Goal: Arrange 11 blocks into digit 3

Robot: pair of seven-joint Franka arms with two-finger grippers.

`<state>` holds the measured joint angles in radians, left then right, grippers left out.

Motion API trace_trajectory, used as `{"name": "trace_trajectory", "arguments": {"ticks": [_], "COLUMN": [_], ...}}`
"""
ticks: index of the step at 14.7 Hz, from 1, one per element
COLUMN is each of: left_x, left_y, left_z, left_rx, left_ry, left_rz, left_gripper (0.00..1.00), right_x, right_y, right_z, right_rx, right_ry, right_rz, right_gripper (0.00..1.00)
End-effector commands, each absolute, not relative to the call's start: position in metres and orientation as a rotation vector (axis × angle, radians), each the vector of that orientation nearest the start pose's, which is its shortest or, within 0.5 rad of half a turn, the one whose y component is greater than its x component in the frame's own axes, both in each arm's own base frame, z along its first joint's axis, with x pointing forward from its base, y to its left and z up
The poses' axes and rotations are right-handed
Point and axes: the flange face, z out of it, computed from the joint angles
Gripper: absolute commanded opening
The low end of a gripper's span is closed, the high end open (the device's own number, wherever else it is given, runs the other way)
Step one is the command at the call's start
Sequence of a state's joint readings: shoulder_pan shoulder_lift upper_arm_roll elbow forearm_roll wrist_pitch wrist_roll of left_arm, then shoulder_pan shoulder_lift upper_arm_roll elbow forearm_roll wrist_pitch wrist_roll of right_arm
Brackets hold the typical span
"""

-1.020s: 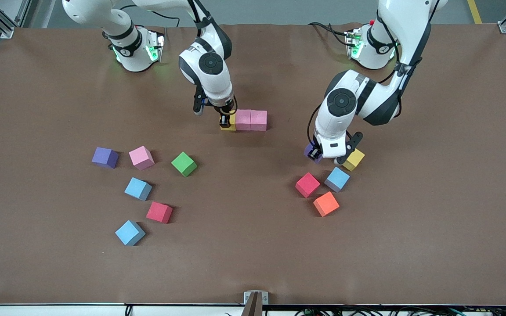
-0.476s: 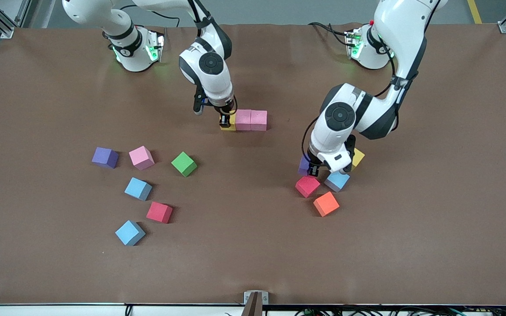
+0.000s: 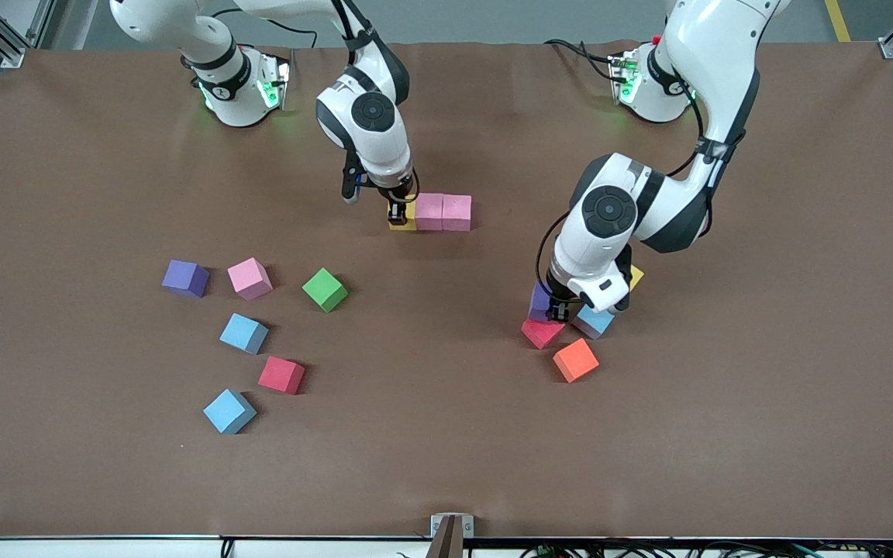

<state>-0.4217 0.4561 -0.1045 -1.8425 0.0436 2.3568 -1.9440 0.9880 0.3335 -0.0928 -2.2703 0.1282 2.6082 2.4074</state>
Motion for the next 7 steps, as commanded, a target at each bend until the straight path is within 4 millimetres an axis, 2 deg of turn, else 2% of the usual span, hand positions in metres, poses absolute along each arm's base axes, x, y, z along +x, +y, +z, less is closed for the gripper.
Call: {"name": "trace_trajectory", "arguments": {"ticks": [1,7], "left_x": [0.5685,0.5671], "left_y": [-0.3235,-0.3251], "left_z": [0.2917,0.2904], "left_rx": [-2.437,-2.438], "left_ry": [-2.086,-2.078], "left_rz": [0.009,0.009], "left_gripper": [0.31,0.31], "right_x": [0.3299,0.3312], "right_y": [0.4202,0.4205], "right_z": [0.1907,0.1914], "right_rx": [-2.212,-2.164], "right_ry": [2.281,2.322], "right_rz": [0.045,0.046], "right_gripper": [0.0,0.0]}}
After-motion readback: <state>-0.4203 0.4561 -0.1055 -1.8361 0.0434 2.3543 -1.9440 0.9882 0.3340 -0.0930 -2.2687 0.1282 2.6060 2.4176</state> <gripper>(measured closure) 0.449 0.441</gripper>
